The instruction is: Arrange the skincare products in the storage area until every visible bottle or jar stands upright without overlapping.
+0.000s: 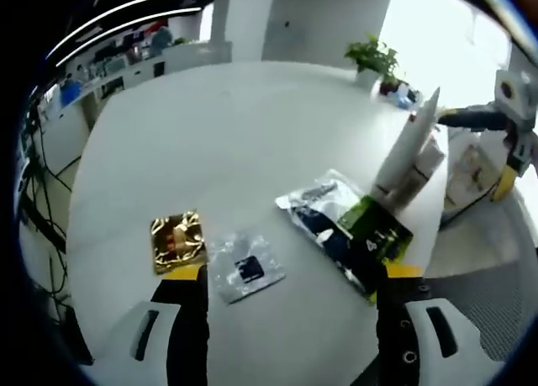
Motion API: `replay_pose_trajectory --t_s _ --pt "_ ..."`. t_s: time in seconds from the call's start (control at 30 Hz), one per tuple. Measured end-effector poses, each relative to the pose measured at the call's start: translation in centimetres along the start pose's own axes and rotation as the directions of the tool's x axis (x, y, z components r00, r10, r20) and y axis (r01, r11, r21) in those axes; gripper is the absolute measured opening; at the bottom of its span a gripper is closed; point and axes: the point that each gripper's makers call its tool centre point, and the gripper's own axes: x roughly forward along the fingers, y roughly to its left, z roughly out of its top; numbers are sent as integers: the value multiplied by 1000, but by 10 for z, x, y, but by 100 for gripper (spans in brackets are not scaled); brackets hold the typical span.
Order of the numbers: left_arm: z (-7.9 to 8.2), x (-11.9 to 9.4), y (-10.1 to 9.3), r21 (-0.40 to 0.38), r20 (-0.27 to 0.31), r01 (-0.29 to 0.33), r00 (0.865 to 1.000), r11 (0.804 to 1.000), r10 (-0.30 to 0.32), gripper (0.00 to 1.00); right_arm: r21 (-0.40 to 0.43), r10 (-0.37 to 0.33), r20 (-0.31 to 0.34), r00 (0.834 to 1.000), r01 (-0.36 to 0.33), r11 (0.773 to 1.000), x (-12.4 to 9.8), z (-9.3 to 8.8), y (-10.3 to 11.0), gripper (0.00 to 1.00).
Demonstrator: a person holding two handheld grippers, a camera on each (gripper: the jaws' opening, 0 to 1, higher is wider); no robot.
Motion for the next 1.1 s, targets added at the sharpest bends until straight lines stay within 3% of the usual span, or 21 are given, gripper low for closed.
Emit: replay_pose_trajectory --t_s 0.1,0.37,0.47,0.57,0.67,0.73,0.77,0.8,0.87,1.1 --pt "-2 2 15 -50 -13 -75 997 996 74 74 5 -10 -2 1000 10 1000 0 -1 -2 100" --pt "-4 15 22 0 -65 -100 993 995 100 67 27 -10 -5 1000 10 1000 3 -6 -2 100" --pt "-7 20 23 21 -107 -129 986 991 131 69 28 -7 -2 1000 7 1000 4 -6 -2 100" --pt "-6 26 22 39 -122 -147 981 988 150 65 32 -9 2 1000 9 999 4 -6 -3 100" --pt "-8 27 29 77 -142 -203 967 976 212 61 40 -12 7 1000 12 999 4 -6 -5 100" --pt "-10 28 32 71 -151 -221 962 973 230 59 51 4 19 1000 -5 999 3 -4 -2 100" --pt "-10 28 38 50 -147 -262 953 964 266 58 66 10 39 999 -12 998 3 -1 -1 100" --pt "-9 30 35 63 -144 -246 957 967 253 56 69 10 47 999 -13 998 2 1 -2 100" --pt "-10 32 39 80 -151 -261 951 962 271 53 69 9 46 999 -13 998 3 1 -3 100" --pt "-9 33 38 -1 -136 -264 956 965 261 47 71 -1 47 999 -2 997 3 0 -9 100"
